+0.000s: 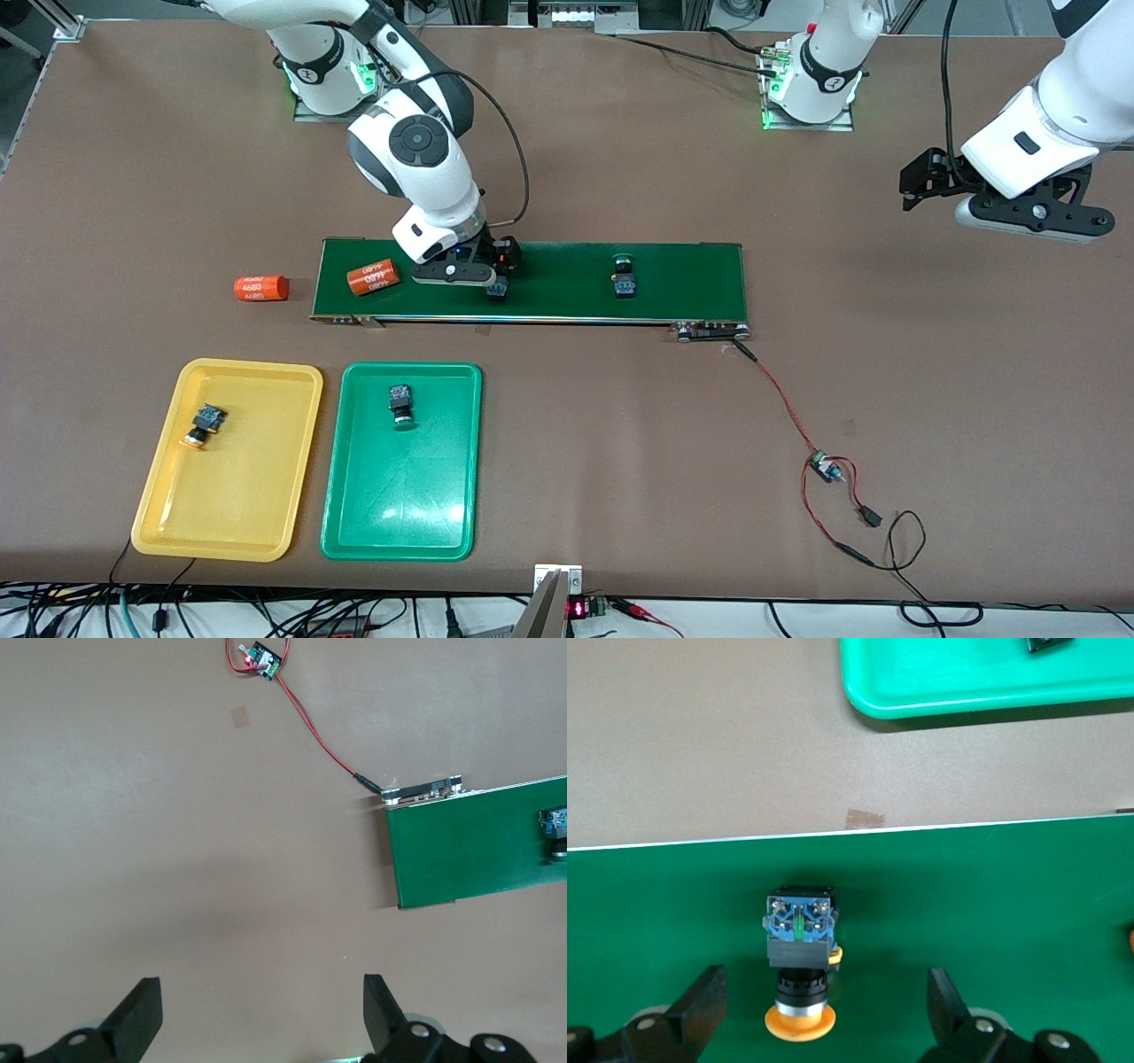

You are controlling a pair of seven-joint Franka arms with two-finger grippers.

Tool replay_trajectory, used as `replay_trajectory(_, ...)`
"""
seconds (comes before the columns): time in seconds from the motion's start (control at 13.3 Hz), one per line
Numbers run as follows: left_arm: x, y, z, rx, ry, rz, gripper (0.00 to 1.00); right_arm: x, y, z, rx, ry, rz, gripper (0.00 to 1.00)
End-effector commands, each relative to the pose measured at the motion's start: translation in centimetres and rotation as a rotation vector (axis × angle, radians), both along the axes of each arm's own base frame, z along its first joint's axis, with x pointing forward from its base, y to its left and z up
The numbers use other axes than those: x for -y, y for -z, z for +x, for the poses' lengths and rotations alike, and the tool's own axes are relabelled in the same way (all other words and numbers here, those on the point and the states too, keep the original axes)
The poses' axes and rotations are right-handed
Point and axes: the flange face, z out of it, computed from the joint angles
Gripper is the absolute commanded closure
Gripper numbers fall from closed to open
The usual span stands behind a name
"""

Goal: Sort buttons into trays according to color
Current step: 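Lift the orange-capped button off the belt with the right gripper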

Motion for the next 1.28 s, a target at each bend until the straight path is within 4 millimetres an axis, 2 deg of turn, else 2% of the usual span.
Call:
replay_trajectory(0.0,0.3,-0.6,0.1,-0.007,-0.007,-0.009,0.0,-0.1,0.4,0.7,0.023,0.002,-0.001,0.0)
replay_trajectory(0.45,0.3,-0.6,0.2,-0.008,-0.007,-0.009,0.0,0.9,2.4,1.5,0.023,-0.003,-0.014,0.04)
replay_trajectory(0.6,0.3,-0.6,0.1,-0.007,-0.006,-0.009,0.0,1.0,2.8,1.5,0.025,-0.016,-0.022,0.12)
replay_trajectory(0.83,0.3,-0.6,0.1,-0.007,-0.007,-0.009,0.0,1.7,3.2,1.9,0.022,-0.009,-0.029,0.5)
replay_trajectory(1.06,0.3,-0.6,0.2,-0.008,-0.006,-0.009,0.0,2.5,3.2,2.8,0.027,0.004,-0.033,0.75)
replay_trajectory(1.21,0.3,-0.6,0.2,-0.008,-0.006,-0.009,0.0,3.5,2.5,4.2,0.046,0.014,-0.035,0.85)
